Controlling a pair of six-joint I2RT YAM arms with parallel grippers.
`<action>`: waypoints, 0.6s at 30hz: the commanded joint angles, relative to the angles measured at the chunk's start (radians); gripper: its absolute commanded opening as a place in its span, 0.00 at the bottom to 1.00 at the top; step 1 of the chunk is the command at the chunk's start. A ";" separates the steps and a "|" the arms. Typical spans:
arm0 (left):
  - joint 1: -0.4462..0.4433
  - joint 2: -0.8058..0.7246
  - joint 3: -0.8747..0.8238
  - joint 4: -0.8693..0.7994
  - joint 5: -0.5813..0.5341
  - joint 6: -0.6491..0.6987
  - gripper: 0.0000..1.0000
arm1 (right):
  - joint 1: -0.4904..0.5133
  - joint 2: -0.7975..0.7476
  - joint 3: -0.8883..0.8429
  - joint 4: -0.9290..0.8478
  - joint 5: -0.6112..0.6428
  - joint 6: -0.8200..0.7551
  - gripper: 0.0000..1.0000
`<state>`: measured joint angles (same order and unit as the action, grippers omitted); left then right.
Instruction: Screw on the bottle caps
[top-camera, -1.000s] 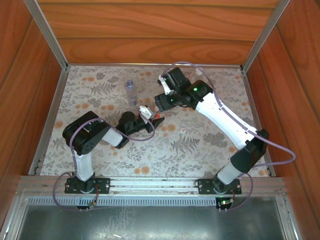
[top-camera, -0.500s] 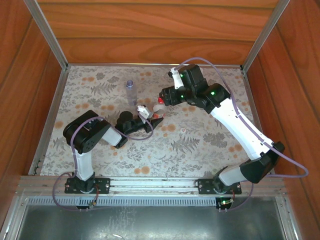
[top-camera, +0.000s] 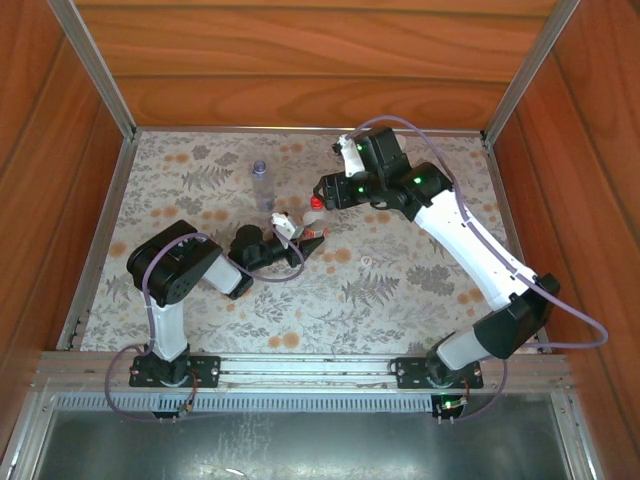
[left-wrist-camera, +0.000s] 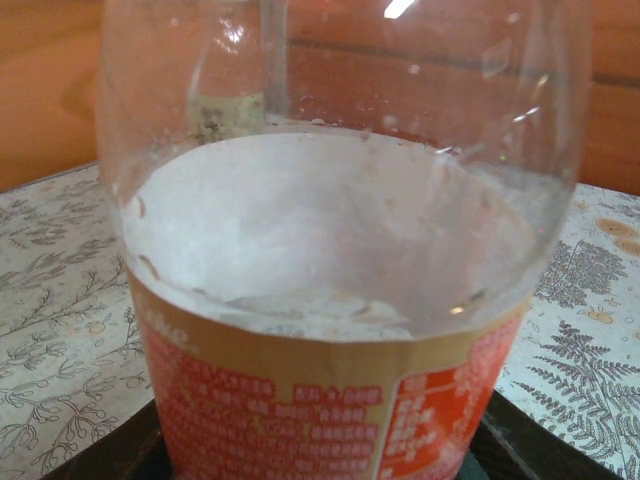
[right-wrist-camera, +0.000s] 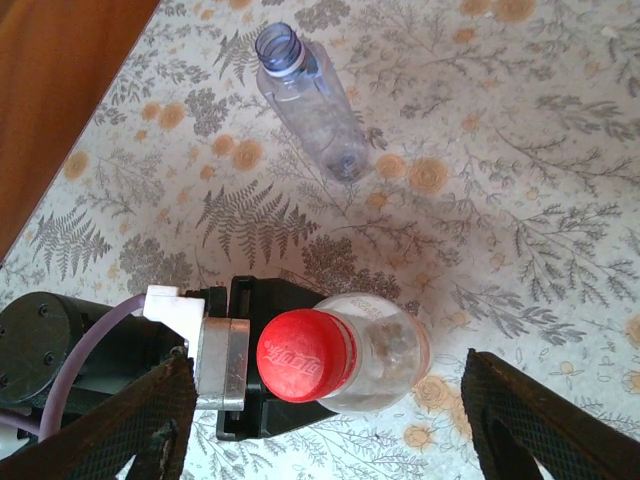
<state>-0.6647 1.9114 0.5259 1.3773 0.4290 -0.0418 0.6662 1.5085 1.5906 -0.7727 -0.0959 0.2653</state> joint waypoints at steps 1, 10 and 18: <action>0.006 0.041 -0.031 -0.078 0.027 -0.018 0.53 | -0.006 0.015 0.019 -0.002 -0.043 0.009 0.75; 0.010 0.044 -0.044 -0.063 0.028 -0.018 0.52 | -0.006 0.020 0.023 -0.004 -0.047 0.009 0.74; 0.009 0.051 -0.046 -0.054 0.028 -0.020 0.52 | -0.005 0.029 0.029 -0.006 -0.044 0.011 0.72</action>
<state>-0.6609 1.9167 0.5091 1.4078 0.4347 -0.0437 0.6662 1.5257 1.5948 -0.7734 -0.1249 0.2657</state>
